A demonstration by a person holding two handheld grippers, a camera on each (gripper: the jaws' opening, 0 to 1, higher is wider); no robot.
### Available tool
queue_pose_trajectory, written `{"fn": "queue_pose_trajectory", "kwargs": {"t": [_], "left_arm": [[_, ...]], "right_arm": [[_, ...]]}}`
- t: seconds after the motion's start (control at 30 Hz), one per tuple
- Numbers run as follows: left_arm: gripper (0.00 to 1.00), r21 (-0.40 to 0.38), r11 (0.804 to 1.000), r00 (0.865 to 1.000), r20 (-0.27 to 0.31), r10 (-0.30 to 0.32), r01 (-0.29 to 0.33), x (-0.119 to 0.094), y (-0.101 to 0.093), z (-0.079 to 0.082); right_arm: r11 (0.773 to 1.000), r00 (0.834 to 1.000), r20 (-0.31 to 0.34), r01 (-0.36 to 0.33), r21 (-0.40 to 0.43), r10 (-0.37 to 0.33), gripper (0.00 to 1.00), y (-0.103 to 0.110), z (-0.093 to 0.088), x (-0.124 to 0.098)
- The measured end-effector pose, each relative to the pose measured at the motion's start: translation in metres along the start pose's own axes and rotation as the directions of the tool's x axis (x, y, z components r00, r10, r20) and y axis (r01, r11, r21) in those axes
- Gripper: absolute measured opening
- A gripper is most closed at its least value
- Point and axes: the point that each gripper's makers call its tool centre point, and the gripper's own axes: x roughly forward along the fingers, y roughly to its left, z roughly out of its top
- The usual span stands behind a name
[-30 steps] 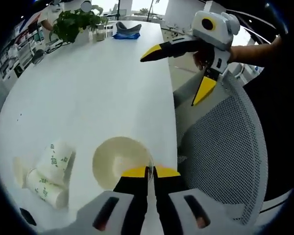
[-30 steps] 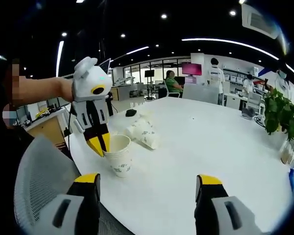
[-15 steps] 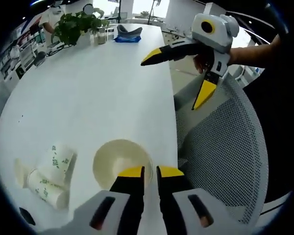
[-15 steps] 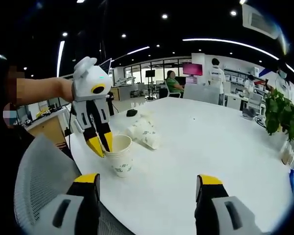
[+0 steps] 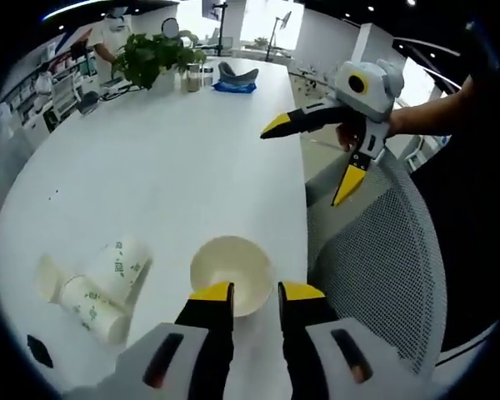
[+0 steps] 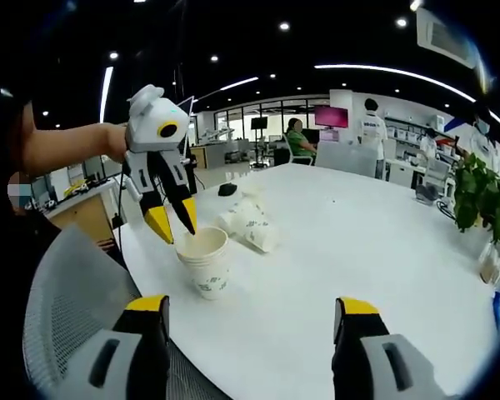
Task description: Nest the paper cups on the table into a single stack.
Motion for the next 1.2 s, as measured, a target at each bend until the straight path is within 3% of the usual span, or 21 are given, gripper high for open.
{"fn": "queue_pose_trajectory", "kwargs": {"t": [0.27,0.47,0.63,0.83,0.93,1.2], "left_arm": [[0.26,-0.090,0.994,0.994,0.082,0.075,-0.068,-0.021,0.026,-0.001],[0.30,-0.135,0.984,0.981,0.139,0.132,-0.113,-0.029,0.037,0.004],[0.32,-0.186,0.971,0.967,0.181,0.181,-0.147,-0.038,0.062,0.003],[0.36,-0.226,0.957,0.953,0.200,0.229,-0.183,-0.036,0.079,0.004],[0.37,-0.244,0.951,0.950,0.199,0.240,-0.189,-0.033,0.095,-0.004],[0.40,-0.299,0.937,0.944,0.213,0.250,-0.181,-0.019,0.111,-0.007]], "right_arm": [[1.000,1.000,-0.002,0.008,-0.013,-0.008,0.84,-0.002,-0.001,0.000],[1.000,1.000,-0.001,0.011,-0.010,-0.011,0.84,-0.003,-0.001,0.000],[1.000,1.000,0.000,0.014,-0.010,-0.014,0.84,-0.003,-0.001,0.000],[1.000,1.000,-0.002,0.015,-0.007,-0.015,0.84,-0.003,0.000,-0.001],[1.000,1.000,-0.006,0.012,-0.011,-0.012,0.84,-0.003,-0.001,0.000],[1.000,1.000,-0.012,0.009,-0.009,-0.009,0.83,-0.004,-0.004,0.001]]}}
